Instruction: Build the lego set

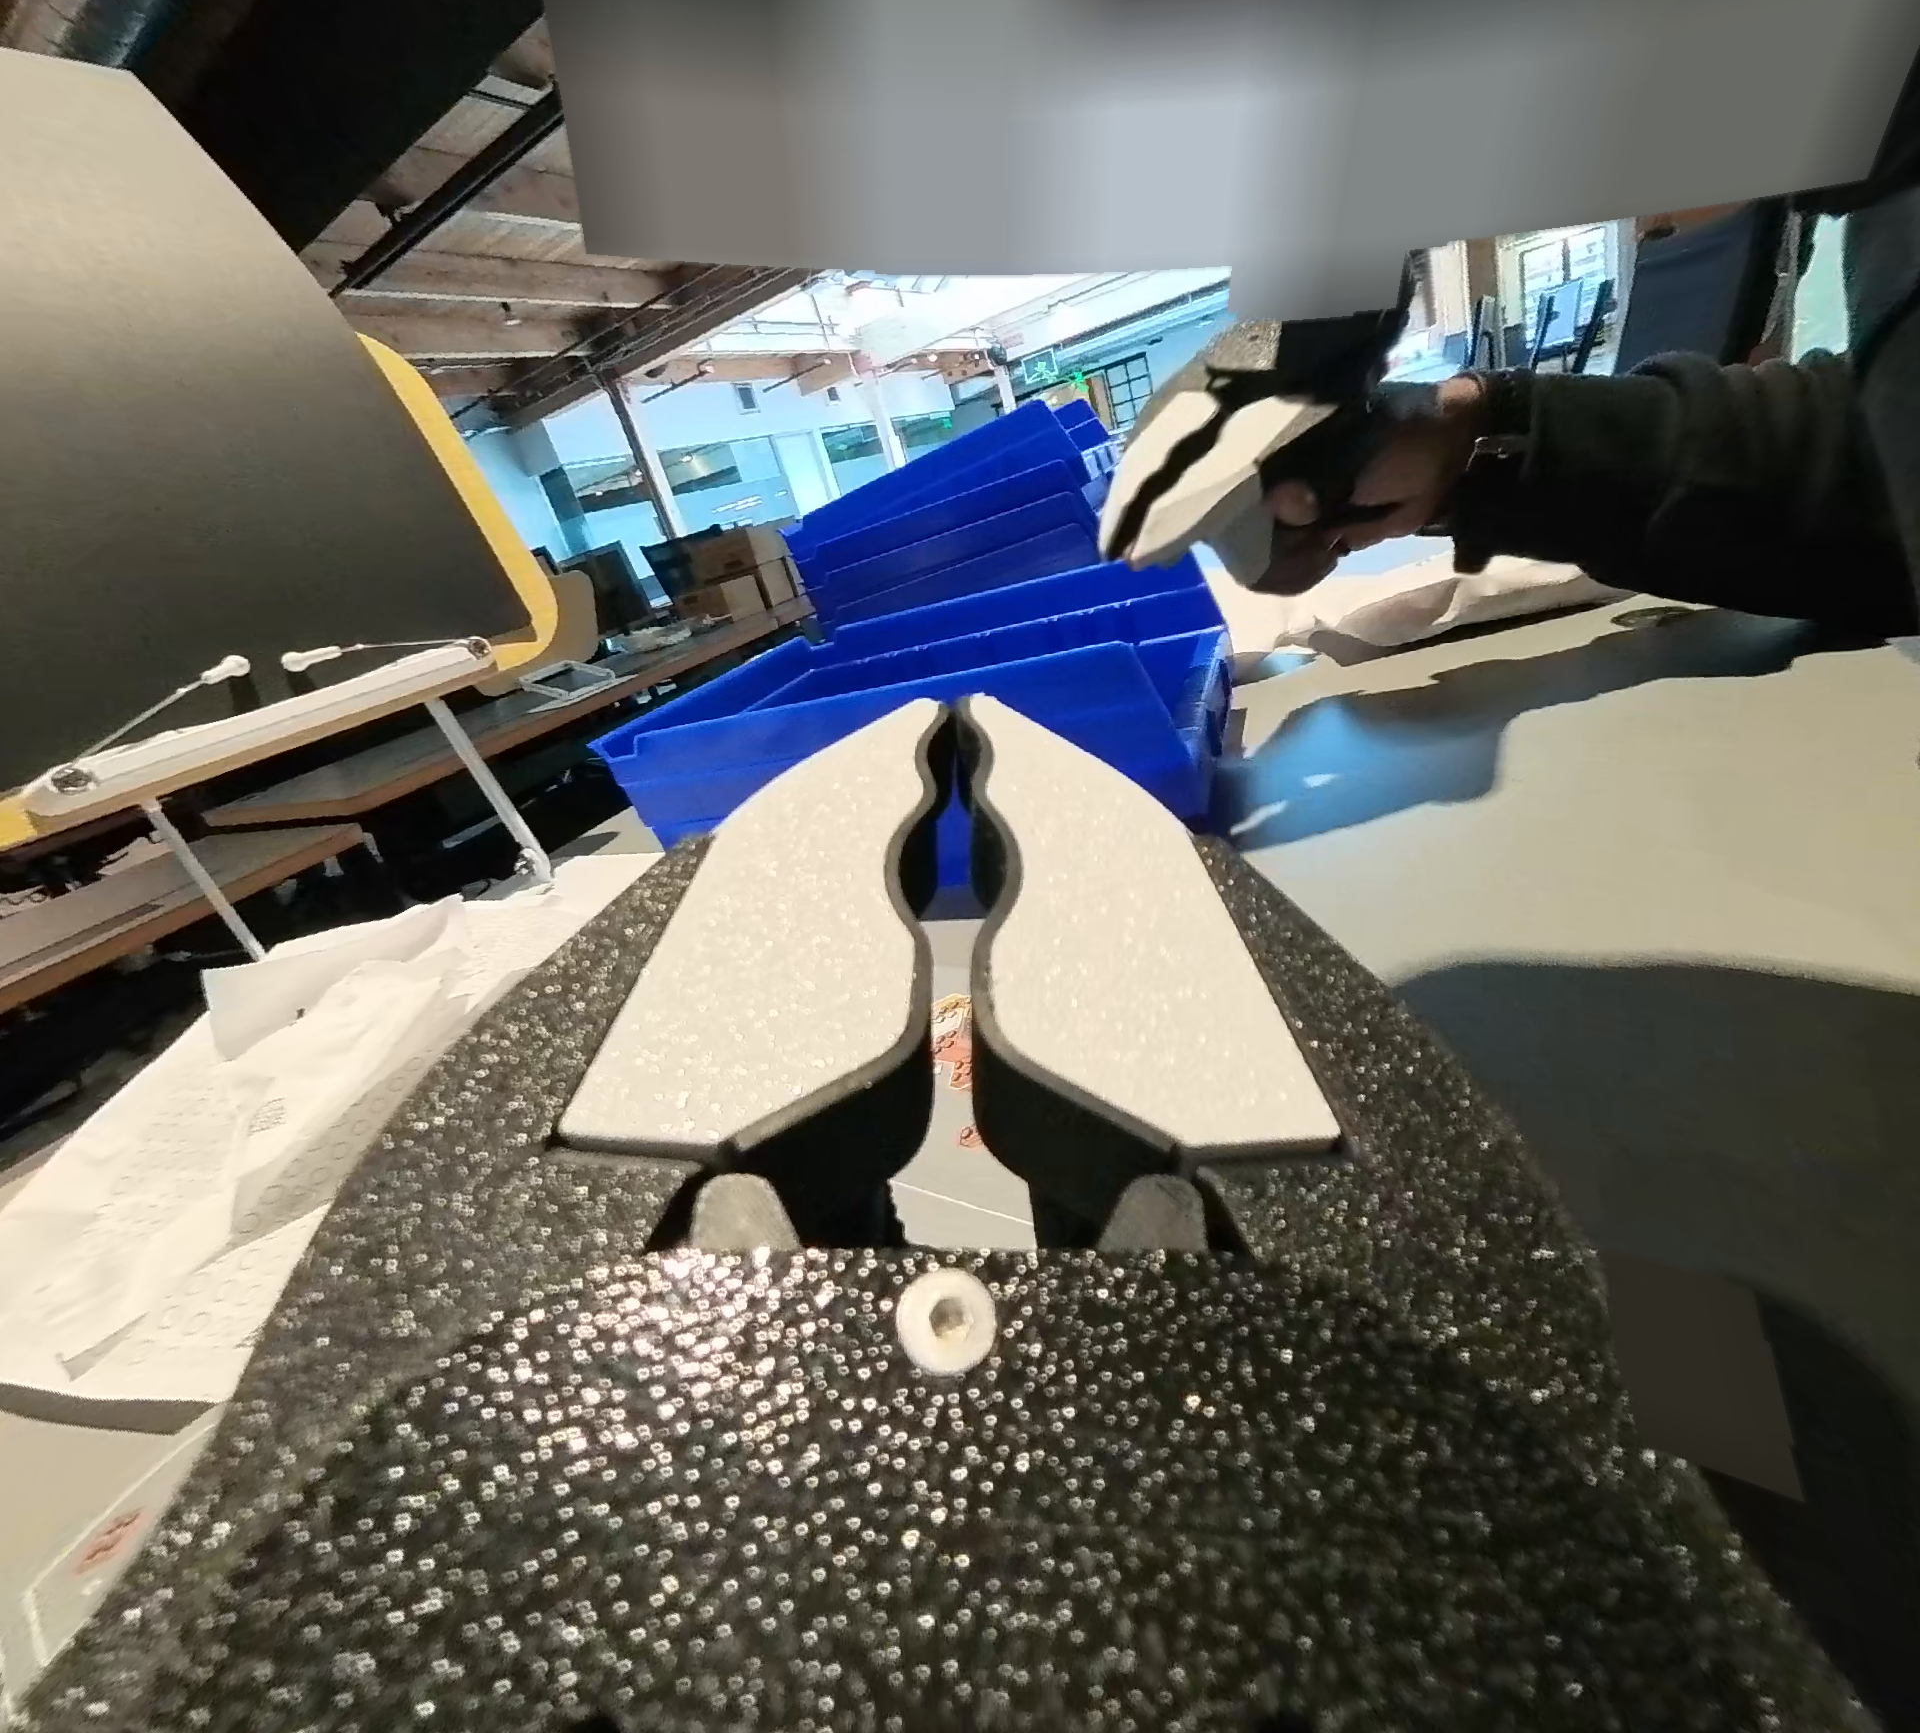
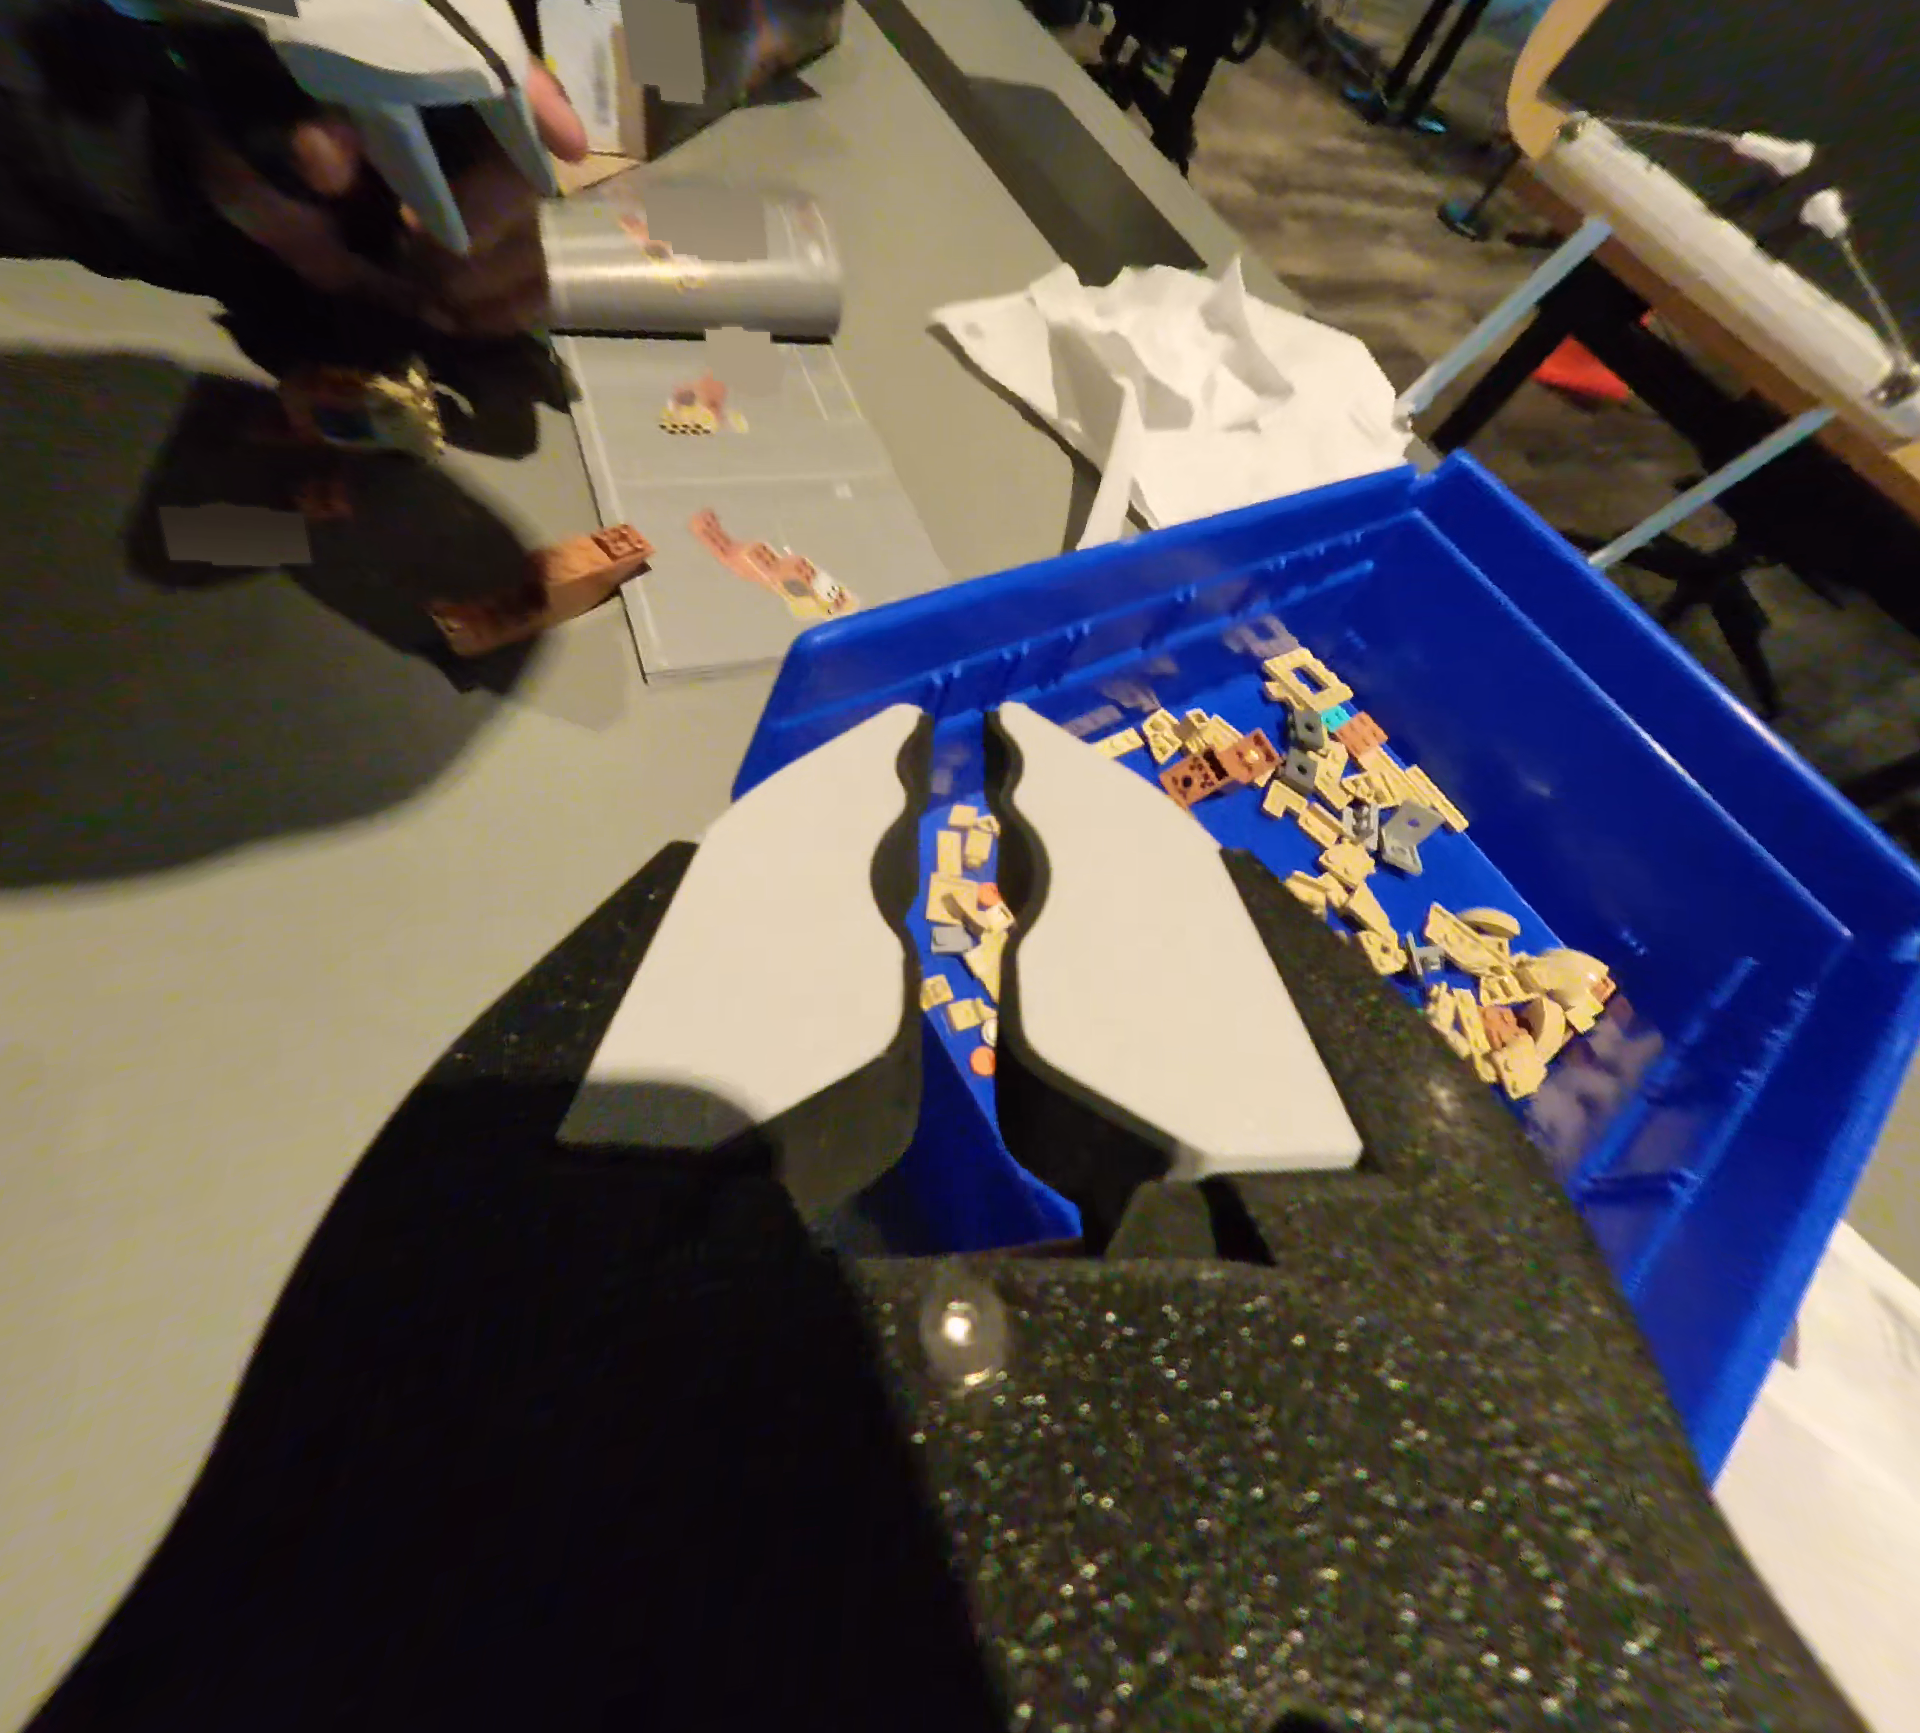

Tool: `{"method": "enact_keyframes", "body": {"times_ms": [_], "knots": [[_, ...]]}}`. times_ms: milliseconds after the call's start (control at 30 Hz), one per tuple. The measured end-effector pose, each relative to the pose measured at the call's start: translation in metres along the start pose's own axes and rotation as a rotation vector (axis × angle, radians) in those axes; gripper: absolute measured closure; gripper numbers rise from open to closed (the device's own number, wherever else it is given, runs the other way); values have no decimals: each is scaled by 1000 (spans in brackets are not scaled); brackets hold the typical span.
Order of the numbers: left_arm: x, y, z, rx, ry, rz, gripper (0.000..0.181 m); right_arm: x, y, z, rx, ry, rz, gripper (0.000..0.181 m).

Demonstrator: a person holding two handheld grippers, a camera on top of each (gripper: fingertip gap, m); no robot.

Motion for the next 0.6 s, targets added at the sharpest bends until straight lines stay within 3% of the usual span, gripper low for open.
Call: {"method": "enact_keyframes", "body": {"times_ms": [333, 600], "knots": [[2, -1, -1, 0, 8, 3, 181, 12, 14, 10, -157, -14, 12, 172], [7, -1, -1, -2, 20, 23, 181, 10, 36, 42, -417, -266, -48, 170]]}}
Point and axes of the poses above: each gripper's, where its closed fingertips meet, z out along the fingers, y out of its underside, x = y × z across the jaws, the point moved 1 cm from there along -z, back along the fingers, and after that the axes turned 13 degrees about -z, right-handed, at the moved point
